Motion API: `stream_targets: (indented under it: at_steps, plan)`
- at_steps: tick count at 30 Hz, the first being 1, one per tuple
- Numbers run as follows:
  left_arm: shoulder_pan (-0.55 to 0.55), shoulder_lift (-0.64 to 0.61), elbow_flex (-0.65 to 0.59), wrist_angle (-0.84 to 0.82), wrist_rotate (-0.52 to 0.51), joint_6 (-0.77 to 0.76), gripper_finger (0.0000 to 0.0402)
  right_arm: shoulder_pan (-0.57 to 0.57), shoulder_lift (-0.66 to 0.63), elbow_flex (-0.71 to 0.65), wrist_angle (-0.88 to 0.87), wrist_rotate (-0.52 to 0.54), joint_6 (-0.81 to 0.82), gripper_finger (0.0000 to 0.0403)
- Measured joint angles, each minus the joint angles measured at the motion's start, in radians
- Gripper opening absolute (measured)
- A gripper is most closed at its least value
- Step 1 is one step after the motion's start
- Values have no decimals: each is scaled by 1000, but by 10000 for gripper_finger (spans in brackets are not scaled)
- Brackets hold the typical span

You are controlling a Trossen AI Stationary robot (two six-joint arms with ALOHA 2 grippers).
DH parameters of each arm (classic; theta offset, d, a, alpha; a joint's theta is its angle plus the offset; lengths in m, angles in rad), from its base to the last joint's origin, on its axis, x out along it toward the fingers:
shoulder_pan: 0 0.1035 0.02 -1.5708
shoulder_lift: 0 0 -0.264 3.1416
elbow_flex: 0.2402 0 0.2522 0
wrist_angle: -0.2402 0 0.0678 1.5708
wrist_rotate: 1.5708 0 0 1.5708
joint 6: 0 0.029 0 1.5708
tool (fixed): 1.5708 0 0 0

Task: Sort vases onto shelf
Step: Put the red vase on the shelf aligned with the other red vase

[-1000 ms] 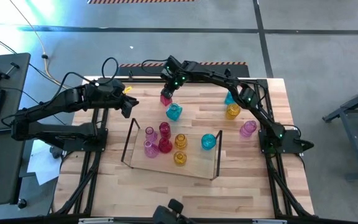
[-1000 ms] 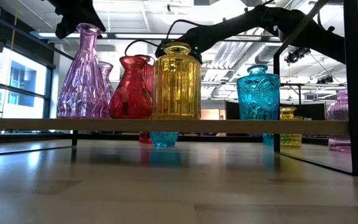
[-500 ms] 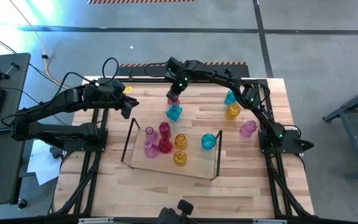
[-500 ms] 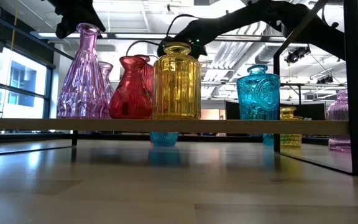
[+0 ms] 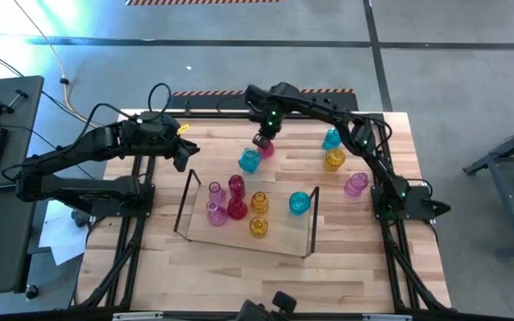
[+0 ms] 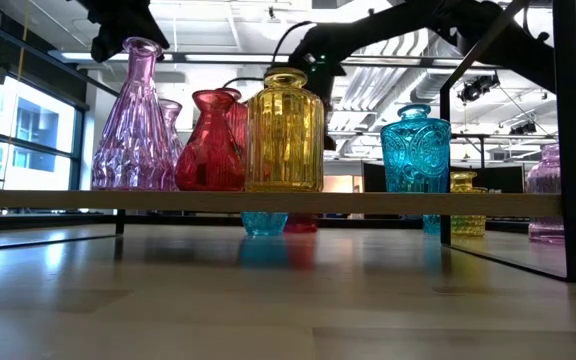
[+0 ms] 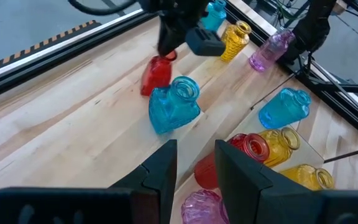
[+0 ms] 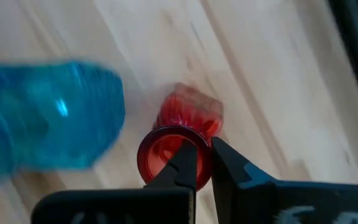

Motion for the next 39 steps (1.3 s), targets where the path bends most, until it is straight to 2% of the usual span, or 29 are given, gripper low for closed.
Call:
stream_targets:
  at_steps: [10,17,22,30,39]
  plan:
    - [0,-2,0,-1,4,17,99,-3,-44,-2,-233,47,-15,1]
    - [0,-2,0,-1,4,27,99,6,-90,-1,-243,15,0,1]
    - [0,-2,0,-2,4,38,99,12,-168,-1,-244,-24,22,1]
    - [0,-2,0,-1,4,47,99,55,-334,2,-244,-45,148,1]
    - [0,-2,0,0,3,72,99,201,-469,2,-244,-47,363,1]
